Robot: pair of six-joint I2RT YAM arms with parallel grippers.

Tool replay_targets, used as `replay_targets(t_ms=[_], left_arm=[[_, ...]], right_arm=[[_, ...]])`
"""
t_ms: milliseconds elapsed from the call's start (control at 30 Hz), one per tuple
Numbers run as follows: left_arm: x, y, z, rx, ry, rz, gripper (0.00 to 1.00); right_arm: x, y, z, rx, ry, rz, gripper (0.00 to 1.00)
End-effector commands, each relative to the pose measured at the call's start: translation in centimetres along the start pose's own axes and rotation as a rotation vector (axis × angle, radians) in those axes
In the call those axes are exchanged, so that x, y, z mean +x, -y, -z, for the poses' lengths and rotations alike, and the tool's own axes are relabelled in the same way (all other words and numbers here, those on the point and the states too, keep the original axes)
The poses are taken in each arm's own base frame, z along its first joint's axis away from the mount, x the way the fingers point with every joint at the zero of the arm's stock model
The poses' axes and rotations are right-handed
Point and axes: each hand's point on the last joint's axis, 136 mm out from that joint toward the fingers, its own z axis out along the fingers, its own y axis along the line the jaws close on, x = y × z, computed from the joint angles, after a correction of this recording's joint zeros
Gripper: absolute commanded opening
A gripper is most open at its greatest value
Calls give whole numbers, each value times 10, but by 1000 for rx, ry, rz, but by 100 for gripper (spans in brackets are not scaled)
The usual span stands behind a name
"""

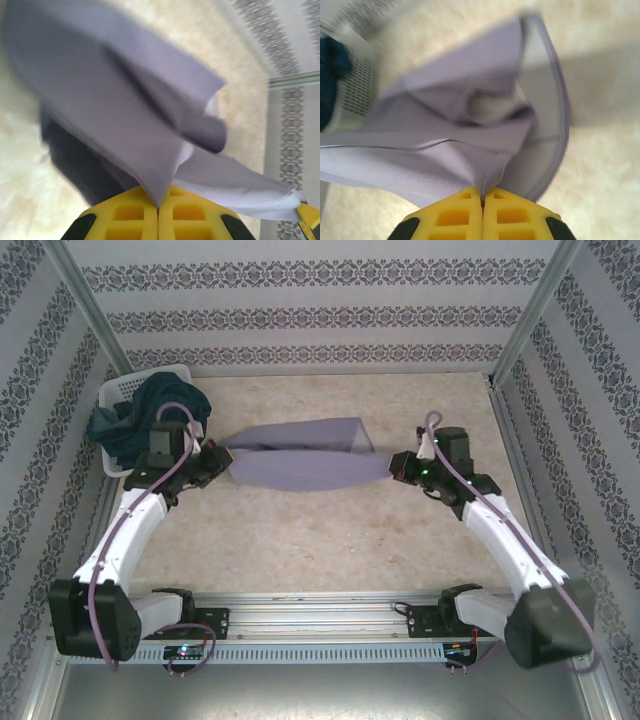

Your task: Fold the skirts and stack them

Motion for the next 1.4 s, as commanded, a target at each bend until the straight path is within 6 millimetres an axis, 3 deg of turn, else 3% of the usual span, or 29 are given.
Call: replay_targets(t_ms=[0, 100, 167, 233, 400, 567, 967, 1167, 1267, 1367], left_arm=[[-25, 37, 37, 45, 86, -110, 7], [-38, 57, 49, 77, 121, -149, 8], [-41, 56, 44, 71, 115, -155, 10], [-40, 46, 32, 46, 94, -135, 10], [-32, 9, -16, -33, -16, -55, 8], [-36, 7, -36, -17, -52, -42, 6], [-87, 76, -13, 103, 36, -209, 8], [-116, 126, 1, 180, 69, -298, 5], [-109, 129, 15, 186, 77, -324, 5], [-84, 119, 24, 195, 45, -339, 6]], right_arm=[[-41, -33, 32, -81, 158, 108, 0], [-58, -45, 48, -96, 220, 147, 0], [-60, -46, 46, -98, 216, 169, 0], [-60, -38, 36, -77, 199, 168, 0], [-54, -3, -11, 12, 103, 104, 0], [-59, -3, -29, -16, 62, 85, 0], [-105, -38, 18, -51, 246, 203, 0], [-141, -67, 49, -101, 346, 263, 0], [-136, -75, 62, -130, 364, 275, 0], [-108, -75, 68, -170, 335, 295, 0]])
